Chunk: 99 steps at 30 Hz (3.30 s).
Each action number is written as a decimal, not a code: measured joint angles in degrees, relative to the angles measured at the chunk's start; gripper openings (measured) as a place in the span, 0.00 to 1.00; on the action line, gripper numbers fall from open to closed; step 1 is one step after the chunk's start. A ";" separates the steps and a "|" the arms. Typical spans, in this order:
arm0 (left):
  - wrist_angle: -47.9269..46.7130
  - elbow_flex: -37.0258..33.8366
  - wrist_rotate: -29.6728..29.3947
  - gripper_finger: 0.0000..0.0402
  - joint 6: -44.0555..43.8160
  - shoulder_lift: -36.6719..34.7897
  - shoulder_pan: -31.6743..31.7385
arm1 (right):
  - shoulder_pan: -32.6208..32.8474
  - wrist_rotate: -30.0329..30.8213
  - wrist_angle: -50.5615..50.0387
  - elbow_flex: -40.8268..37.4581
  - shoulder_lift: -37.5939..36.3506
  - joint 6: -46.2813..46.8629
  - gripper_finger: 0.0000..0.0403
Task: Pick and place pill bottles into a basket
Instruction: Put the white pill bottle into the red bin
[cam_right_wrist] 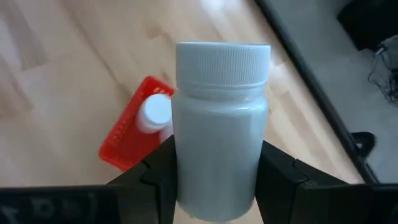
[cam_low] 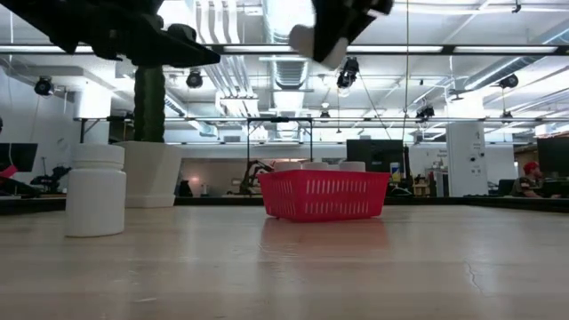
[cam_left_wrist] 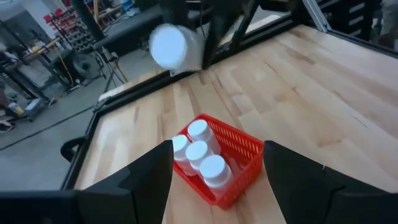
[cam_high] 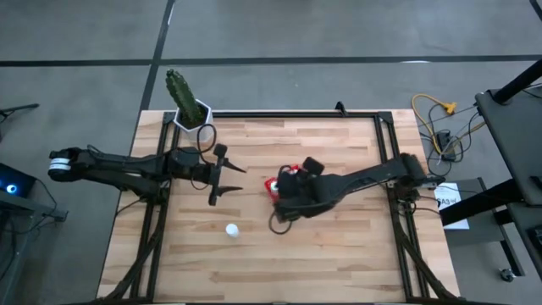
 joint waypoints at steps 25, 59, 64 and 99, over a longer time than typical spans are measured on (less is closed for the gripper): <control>0.10 12.17 -0.02 0.57 18.47 13.07 -0.24 | -3.20 -19.08 81.18 -56.49 -33.71 -29.11 0.36; -6.41 22.42 6.20 0.57 26.44 18.83 -6.32 | -12.31 -43.66 86.18 -60.37 -32.10 -32.15 0.35; -6.54 23.06 6.11 0.57 12.46 18.25 -6.82 | -12.33 -43.66 86.20 -60.37 -32.10 -32.14 0.35; -36.57 49.07 20.53 0.57 -52.24 29.12 -2.18 | -12.28 -45.04 82.74 -60.26 -32.10 -37.24 0.35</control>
